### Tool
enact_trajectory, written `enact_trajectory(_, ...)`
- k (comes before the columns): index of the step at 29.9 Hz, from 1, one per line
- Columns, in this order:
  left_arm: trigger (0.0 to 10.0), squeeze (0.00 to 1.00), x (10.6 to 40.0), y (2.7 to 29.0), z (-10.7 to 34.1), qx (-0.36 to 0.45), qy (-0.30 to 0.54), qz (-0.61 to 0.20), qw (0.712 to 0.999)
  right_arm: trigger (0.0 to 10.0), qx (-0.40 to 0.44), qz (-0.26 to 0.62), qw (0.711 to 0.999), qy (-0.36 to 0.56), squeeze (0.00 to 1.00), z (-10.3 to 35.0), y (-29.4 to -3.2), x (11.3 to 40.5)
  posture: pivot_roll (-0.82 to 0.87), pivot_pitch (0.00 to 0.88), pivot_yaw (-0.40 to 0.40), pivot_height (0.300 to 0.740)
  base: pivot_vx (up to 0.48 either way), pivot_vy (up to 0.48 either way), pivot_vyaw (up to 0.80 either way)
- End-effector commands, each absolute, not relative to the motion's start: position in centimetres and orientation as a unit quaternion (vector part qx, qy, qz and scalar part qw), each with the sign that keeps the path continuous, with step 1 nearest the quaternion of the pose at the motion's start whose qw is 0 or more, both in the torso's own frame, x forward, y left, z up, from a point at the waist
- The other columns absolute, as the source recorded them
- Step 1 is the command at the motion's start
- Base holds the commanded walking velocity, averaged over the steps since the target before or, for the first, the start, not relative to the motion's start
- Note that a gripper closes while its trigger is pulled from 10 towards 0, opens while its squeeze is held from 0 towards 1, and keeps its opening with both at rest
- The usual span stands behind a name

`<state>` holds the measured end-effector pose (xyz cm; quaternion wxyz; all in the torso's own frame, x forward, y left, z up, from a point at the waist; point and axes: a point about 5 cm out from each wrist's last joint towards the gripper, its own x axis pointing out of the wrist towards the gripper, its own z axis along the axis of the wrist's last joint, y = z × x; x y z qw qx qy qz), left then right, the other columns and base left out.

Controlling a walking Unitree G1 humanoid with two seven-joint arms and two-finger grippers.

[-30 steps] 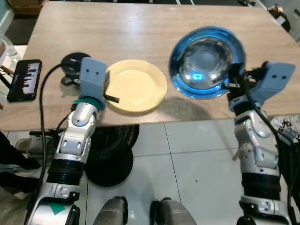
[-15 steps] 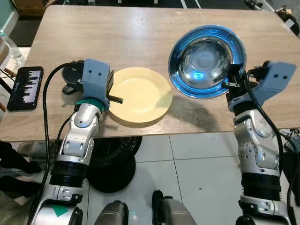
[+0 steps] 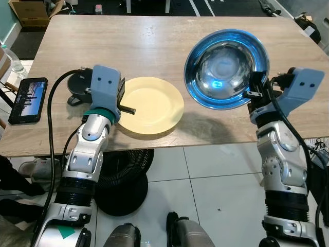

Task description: Setting the table

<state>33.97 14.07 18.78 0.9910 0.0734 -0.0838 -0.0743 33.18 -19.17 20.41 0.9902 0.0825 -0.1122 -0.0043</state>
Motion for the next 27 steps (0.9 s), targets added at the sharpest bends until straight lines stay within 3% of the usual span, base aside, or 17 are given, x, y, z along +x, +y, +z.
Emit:
enact_trajectory(1, 10.0, 0.0, 33.6, 14.0, 18.6, 0.071, -0.077, -0.081, 0.991, 10.0, 0.088, -0.007, 0.991, -0.099, 0.0, 20.4, -18.5, 34.0, 0.06, 0.093, 0.0, 0.74, 0.0, 0.0, 0.0)
enact_trajectory(11, 10.0, 0.0, 32.5, 13.6, 19.2, 0.063, -0.083, -0.096, 0.99, 10.0, 0.15, -0.042, 0.982, -0.103, 0.0, 22.1, -16.9, 37.6, 0.12, 0.12, -0.013, 0.74, 0.0, 0.0, 0.0)
enact_trajectory(19, 10.0, 0.0, 31.4, 13.7, 19.4, 0.062, -0.082, -0.096, 0.99, 10.0, 0.176, -0.058, 0.98, -0.077, 0.0, 21.6, -16.5, 38.6, 0.16, 0.15, -0.028, 0.74, 0.0, 0.0, 0.0)
enact_trajectory(27, 10.0, 0.0, 30.0, 13.7, 19.0, 0.06, -0.067, -0.095, 0.991, 10.0, 0.196, -0.138, 0.97, -0.045, 0.0, 19.8, -19.0, 38.5, 0.17, 0.189, -0.029, 0.74, 0.0, 0.0, 0.0)
